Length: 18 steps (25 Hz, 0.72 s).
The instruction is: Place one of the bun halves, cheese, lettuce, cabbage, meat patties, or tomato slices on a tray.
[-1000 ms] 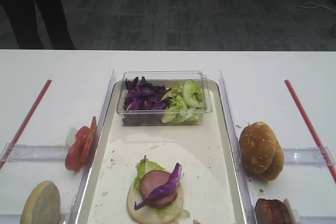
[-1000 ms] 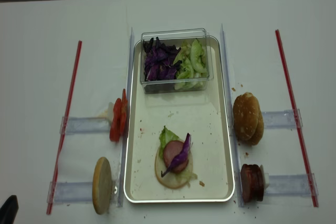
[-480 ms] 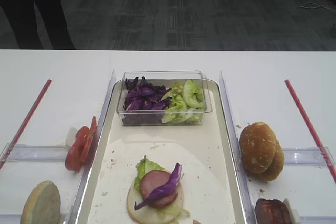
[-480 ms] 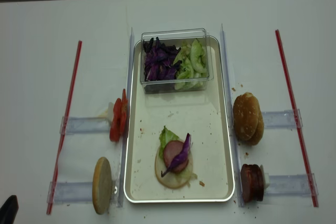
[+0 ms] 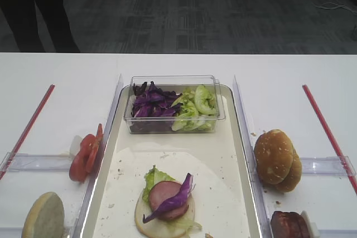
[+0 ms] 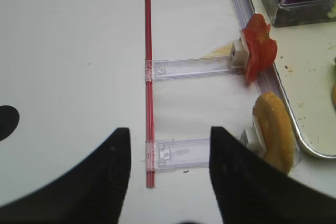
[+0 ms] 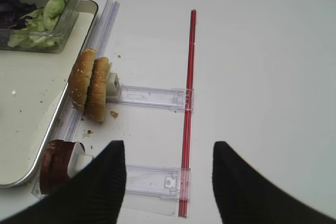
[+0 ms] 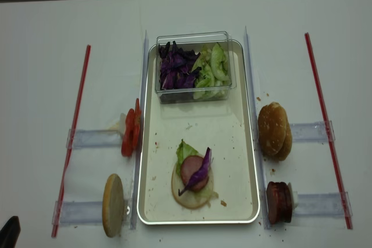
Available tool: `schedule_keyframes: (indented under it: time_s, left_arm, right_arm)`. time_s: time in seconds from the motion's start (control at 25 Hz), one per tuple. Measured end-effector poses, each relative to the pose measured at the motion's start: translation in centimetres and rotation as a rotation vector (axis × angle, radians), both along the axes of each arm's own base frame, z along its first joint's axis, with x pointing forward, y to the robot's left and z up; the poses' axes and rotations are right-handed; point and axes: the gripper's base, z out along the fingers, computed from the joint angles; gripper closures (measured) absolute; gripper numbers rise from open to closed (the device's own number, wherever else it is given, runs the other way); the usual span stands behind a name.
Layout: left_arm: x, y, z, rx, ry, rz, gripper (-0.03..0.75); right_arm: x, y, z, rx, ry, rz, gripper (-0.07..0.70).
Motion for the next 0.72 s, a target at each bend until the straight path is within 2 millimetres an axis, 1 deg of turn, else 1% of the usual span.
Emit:
schedule_keyframes:
  time_s: [0.72]
  left_arm:
    - [0.00,0.00,0.00,0.000,0.000,0.000,0.360]
  right_arm:
    - [0.01,0.00,0.02,-0.001,-0.002,0.001,0.244]
